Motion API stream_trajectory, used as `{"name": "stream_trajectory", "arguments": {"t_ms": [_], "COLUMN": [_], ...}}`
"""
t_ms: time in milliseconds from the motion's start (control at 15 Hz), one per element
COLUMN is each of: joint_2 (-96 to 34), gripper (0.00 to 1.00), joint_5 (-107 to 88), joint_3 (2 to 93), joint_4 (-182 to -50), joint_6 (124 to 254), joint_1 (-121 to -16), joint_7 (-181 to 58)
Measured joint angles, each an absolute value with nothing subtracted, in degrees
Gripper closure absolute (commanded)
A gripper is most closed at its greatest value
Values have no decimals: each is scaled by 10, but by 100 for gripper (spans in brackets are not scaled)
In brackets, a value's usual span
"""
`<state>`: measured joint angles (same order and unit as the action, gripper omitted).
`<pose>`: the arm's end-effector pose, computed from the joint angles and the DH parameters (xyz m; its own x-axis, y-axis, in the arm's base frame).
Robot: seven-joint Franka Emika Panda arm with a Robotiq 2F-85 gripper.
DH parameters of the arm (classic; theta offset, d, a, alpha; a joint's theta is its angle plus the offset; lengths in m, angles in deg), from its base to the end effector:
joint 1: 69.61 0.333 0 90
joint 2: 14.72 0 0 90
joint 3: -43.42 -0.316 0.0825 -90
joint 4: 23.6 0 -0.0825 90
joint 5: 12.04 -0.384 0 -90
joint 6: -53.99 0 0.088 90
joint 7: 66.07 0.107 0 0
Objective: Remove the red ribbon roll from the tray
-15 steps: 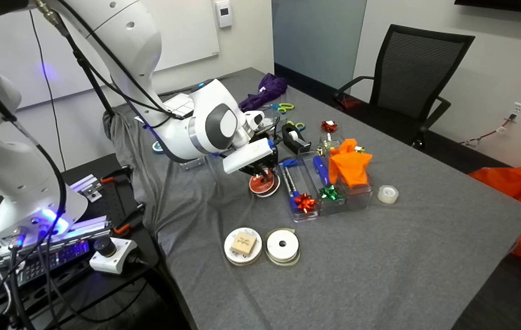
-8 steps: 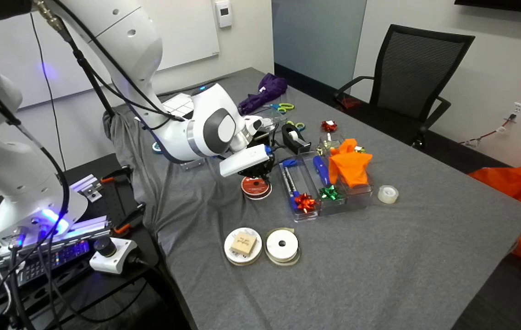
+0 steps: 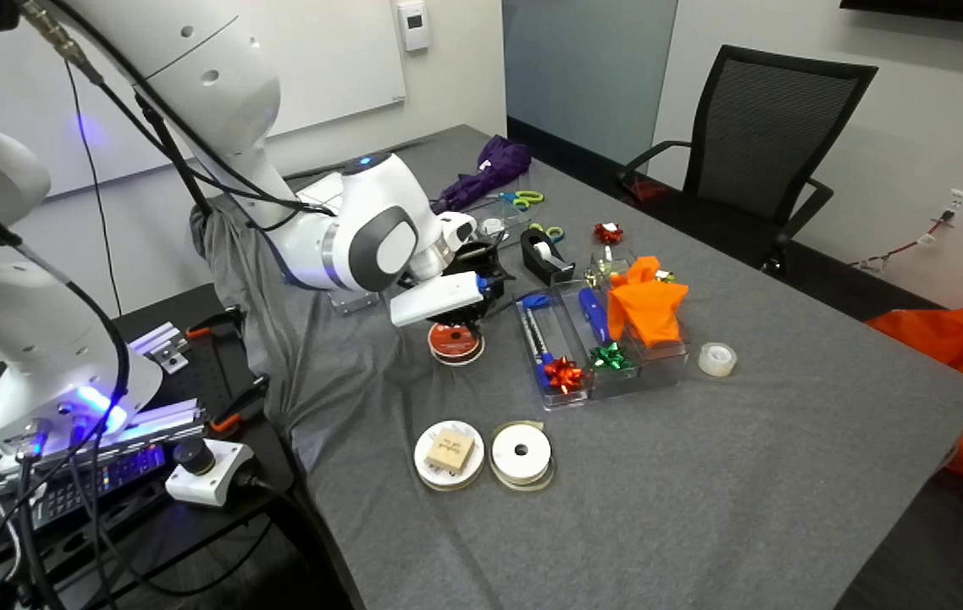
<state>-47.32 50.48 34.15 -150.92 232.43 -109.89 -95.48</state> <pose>0.4922 -0.2037 0.1436 0.5159 0.8550 0.0528 0.7965 -0.5015 0.3378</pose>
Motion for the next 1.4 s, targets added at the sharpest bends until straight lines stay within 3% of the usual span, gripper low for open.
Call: {"name": "stream_trajectory", "arguments": {"t_ms": [400,467,533,800,1200,1400], "joint_2": [-443,-443,-443,-441,-399,-368], "gripper": [99,73,72,45,3,0], "joint_5": [345,320,299,249,41,-29], "joint_3": [114,81,54,-8,12,32], "joint_4": [-1607,-1611,-1611,-1604,-1593,-1594], "joint_6": [2249,2229,2208,2148,2116,2116], "joint_1": [-1323,-1355,-1381,-1435,-1391,-1370], "joint_7": [-1156,-1179,-1197,-1221,-1344,-1390]}}
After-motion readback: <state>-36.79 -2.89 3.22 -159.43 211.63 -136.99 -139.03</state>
